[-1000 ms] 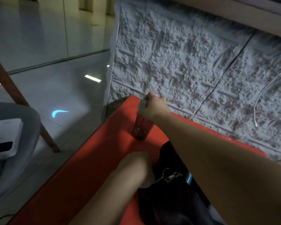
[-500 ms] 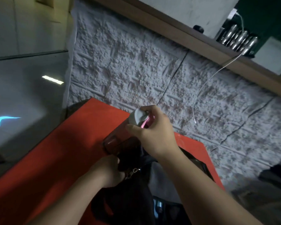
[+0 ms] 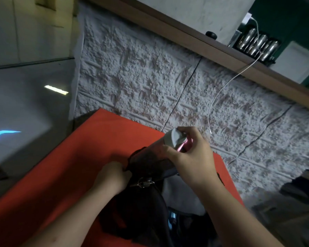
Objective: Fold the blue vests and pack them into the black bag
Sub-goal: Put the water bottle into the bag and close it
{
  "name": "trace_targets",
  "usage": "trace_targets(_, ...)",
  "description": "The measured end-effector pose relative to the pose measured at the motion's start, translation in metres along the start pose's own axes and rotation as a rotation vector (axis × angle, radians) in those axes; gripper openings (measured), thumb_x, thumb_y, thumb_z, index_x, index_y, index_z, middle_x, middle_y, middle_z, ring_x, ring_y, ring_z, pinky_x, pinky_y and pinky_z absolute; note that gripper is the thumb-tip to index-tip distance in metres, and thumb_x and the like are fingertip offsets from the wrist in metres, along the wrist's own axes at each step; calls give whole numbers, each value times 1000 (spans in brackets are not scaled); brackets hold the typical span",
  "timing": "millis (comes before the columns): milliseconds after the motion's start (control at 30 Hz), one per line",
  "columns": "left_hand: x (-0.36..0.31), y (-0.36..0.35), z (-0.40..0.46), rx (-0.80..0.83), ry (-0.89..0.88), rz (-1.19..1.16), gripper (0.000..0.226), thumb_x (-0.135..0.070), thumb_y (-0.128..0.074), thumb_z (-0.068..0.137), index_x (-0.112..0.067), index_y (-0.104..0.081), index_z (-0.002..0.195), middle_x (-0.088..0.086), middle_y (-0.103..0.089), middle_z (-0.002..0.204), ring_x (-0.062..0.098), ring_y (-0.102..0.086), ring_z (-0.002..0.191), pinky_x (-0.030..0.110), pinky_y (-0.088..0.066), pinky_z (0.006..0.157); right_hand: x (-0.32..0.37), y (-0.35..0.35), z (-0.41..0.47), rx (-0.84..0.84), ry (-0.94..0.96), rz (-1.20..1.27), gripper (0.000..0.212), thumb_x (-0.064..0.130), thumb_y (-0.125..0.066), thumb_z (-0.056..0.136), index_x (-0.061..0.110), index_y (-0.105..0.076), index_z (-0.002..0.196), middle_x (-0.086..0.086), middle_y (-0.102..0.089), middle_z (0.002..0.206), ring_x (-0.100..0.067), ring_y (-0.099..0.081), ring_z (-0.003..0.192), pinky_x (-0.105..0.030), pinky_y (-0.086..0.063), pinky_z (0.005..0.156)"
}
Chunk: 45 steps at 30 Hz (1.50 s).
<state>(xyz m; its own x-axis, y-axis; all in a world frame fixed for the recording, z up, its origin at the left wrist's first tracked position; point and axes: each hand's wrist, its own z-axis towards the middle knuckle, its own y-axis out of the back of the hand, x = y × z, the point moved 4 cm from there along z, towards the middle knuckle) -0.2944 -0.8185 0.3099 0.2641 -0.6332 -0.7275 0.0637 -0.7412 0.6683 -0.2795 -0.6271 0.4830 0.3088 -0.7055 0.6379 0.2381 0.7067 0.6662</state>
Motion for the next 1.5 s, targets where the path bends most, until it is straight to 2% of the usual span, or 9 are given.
trace_targets(133, 12, 9, 6, -4, 27, -44, 31, -36, -55, 78, -7, -64, 72, 14, -68, 77, 34, -69, 84, 33, -39, 57, -4, -15, -4, 58, -20, 8, 55, 54, -79, 57, 44, -57, 106, 1, -64, 107, -10, -66, 88, -37, -57, 83)
trace_targets(333, 14, 19, 9, -43, -13, -73, 21, -24, -59, 86, -7, -63, 75, 12, -66, 77, 38, -65, 88, 34, -38, 64, 1, -40, -13, 126, 3, -40, 55, 37, -88, 69, 40, -56, 114, 11, -44, 113, 15, -48, 93, -1, -39, 75)
trace_targets(633, 5, 27, 1, -77, -64, -61, 25, -23, -53, 93, -14, -47, 70, 7, -62, 88, 34, -61, 94, 36, -39, 68, -12, -113, -24, 333, -19, -252, 73, 61, -76, 77, 42, -38, 137, -4, -35, 129, -33, -51, 118, -43, -47, 102)
trace_targets(767, 9, 29, 0, -52, -81, -87, 25, -32, -52, 91, -12, -58, 76, 4, -67, 82, 28, -66, 85, 37, -49, 66, -7, -96, -21, 386, -103, -95, 103, 84, -60, 67, 53, -15, 154, -2, -37, 148, -21, -45, 134, -42, -42, 110)
trace_targets(867, 7, 33, -1, -96, -92, -97, 17, -26, -50, 94, -14, -57, 86, 10, -68, 94, 35, -63, 97, 39, -46, 75, -14, -46, -26, 28, -187, -153, 47, 66, -59, 85, 27, -66, 109, 9, -67, 92, -16, -63, 90, -30, -48, 78)
trace_targets(967, -6, 38, -9, -166, -134, -285, 28, -32, -39, 104, -12, -56, 96, 8, -66, 100, 34, -58, 102, 38, -41, 82, -44, -36, -44, 196, -360, -440, 45, 46, -60, 93, 8, -65, 70, -1, -53, 52, -30, -62, 71, -32, -36, 60)
trace_targets(1133, -25, 30, -29, -50, -279, -446, 59, -82, -42, 74, -35, -65, 100, -22, -71, 94, -5, -63, 91, 23, -49, 82, -68, -75, -55, 444, -395, -291, 48, 41, -64, 93, 15, -49, 55, 7, -49, 44, -15, -47, 54, -30, -37, 53)
trace_targets(1267, -25, 26, -29, -48, -264, -479, 58, -81, -53, 68, -38, -66, 105, -26, -71, 98, -9, -63, 93, 23, -50, 85, -71, -97, -46, 436, -391, -276, 39, 31, -65, 93, 16, -52, 59, 3, -56, 59, -16, -51, 60, -32, -40, 54)
trace_targets(1500, -27, 31, -25, -106, -260, -587, 56, -72, -69, 61, -35, -67, 103, -24, -72, 97, -8, -65, 90, 25, -51, 82, -59, -74, -38, 260, -583, 346, 29, 16, -76, 86, 3, -62, 65, -13, -55, 61, -20, -51, 59, -31, -36, 58)
